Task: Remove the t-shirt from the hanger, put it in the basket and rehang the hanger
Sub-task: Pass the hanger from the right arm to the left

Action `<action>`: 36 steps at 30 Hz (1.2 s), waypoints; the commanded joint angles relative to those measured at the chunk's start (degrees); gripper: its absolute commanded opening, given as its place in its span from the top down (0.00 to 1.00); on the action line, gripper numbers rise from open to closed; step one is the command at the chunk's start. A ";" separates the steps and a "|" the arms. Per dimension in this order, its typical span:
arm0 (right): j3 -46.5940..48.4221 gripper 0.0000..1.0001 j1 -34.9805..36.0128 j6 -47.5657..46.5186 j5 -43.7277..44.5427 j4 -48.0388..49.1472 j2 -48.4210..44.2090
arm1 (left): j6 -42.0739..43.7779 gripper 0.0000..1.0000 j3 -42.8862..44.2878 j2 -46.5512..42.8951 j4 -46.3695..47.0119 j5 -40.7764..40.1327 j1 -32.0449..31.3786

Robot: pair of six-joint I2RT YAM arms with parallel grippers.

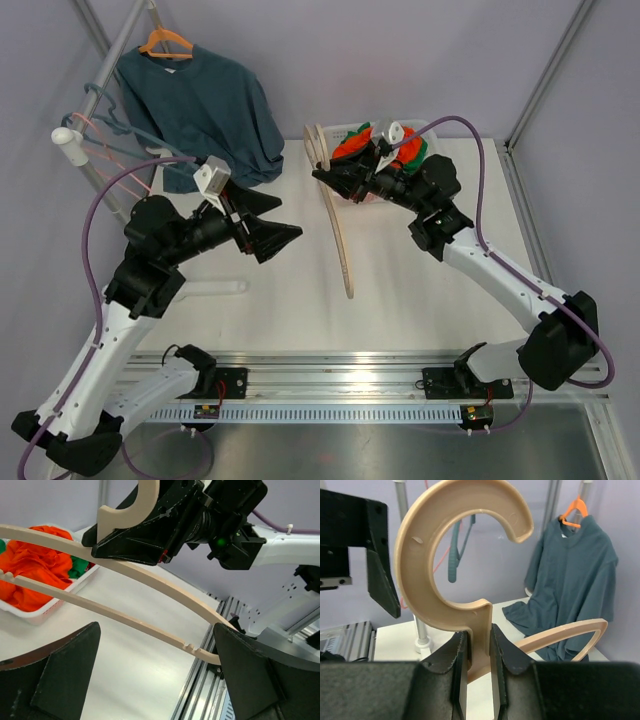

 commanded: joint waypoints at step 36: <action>14.56 1.00 -1.08 23.09 -12.08 33.28 16.37 | -27.86 0.19 -20.30 -2.78 37.75 -12.24 -1.98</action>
